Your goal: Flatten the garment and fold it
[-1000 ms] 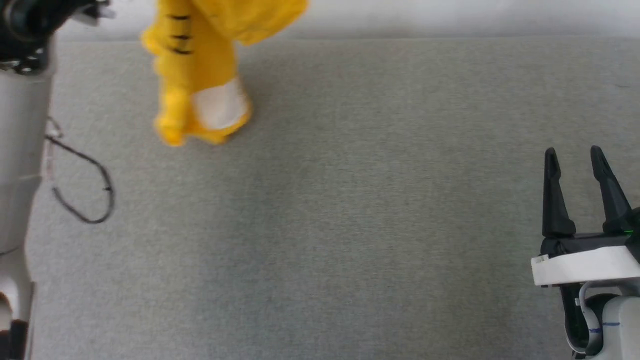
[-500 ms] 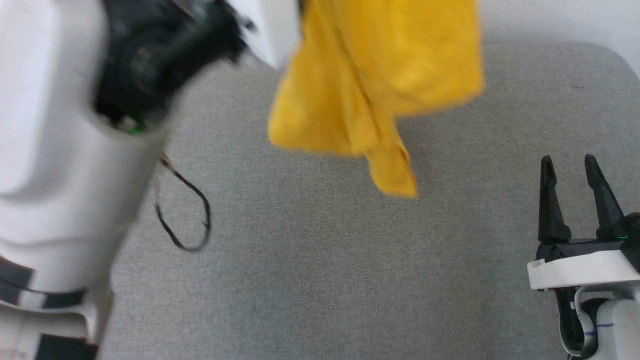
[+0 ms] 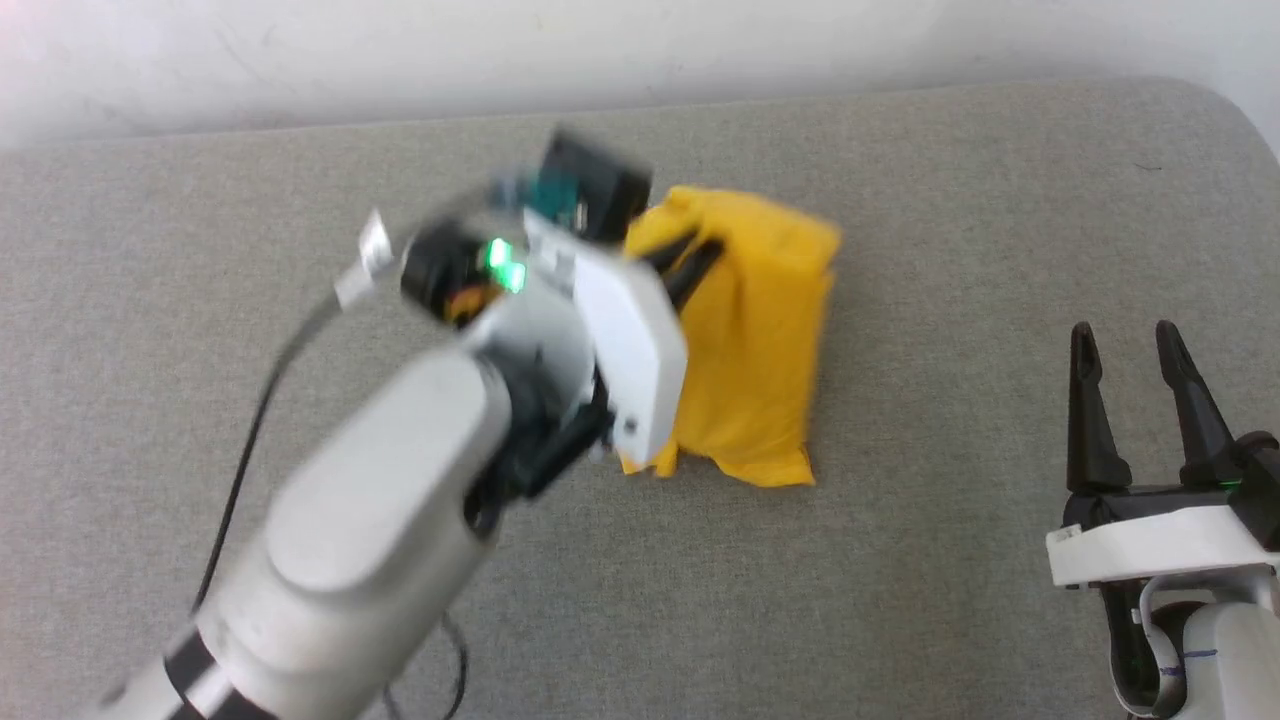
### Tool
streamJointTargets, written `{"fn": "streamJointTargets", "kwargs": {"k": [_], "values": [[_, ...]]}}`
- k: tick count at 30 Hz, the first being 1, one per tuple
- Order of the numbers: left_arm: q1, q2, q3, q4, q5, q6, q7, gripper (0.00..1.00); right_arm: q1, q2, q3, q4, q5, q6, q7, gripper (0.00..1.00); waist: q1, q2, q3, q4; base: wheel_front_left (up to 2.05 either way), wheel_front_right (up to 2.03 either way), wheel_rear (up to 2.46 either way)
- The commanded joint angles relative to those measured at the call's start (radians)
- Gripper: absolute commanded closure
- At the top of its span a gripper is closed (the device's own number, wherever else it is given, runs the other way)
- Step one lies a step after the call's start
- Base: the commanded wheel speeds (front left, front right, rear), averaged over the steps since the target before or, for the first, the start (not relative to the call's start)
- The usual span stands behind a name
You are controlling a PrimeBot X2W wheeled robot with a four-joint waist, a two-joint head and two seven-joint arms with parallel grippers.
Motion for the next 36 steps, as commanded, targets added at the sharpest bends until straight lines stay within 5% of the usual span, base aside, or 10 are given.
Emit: {"fn": "streamJointTargets", "kwargs": {"k": [1,6,7,9,20,29,36], "values": [[0.042,0.008,-0.024,0.044,0.047,0.008,-0.051,1.00,0.009,0.001,-0.001,0.002,0.003,-0.001,-0.008,0.00,0.0000,0.0000,0.004,-0.003,0.00,0.00,0.00],[0.144,-0.016,-0.067,0.205,0.109,0.047,-0.177,1.00,0.013,0.001,-0.006,0.006,-0.001,-0.001,-0.009,0.00,0.0000,0.0000,0.007,-0.006,0.00,0.00,0.00],[0.157,-0.021,-0.073,0.236,0.113,0.051,-0.190,0.89,0.013,0.001,-0.007,0.006,-0.002,-0.001,-0.009,0.00,0.0000,0.0000,0.007,-0.006,0.00,0.00,0.00],[0.172,-0.037,-0.072,0.289,0.109,0.059,-0.216,0.00,0.014,0.001,-0.010,0.006,-0.004,-0.001,-0.009,0.00,0.0000,0.0000,0.007,-0.004,0.00,0.00,0.00],[0.169,-0.075,0.031,0.306,0.069,0.077,-0.432,0.00,0.021,0.001,-0.020,0.004,-0.012,-0.001,0.001,0.00,0.0000,0.0000,-0.032,0.018,0.00,0.00,0.00],[0.329,0.036,0.166,0.091,0.083,0.170,-0.670,0.00,0.051,0.001,-0.037,-0.013,-0.012,-0.001,0.012,0.00,0.0000,0.0000,-0.073,0.029,0.00,0.00,0.00],[0.531,0.079,0.317,-0.083,0.110,0.236,-0.745,0.00,0.078,0.001,-0.049,-0.029,-0.011,-0.001,0.019,0.00,0.0000,0.0000,-0.091,0.037,0.00,0.00,0.00]]}}
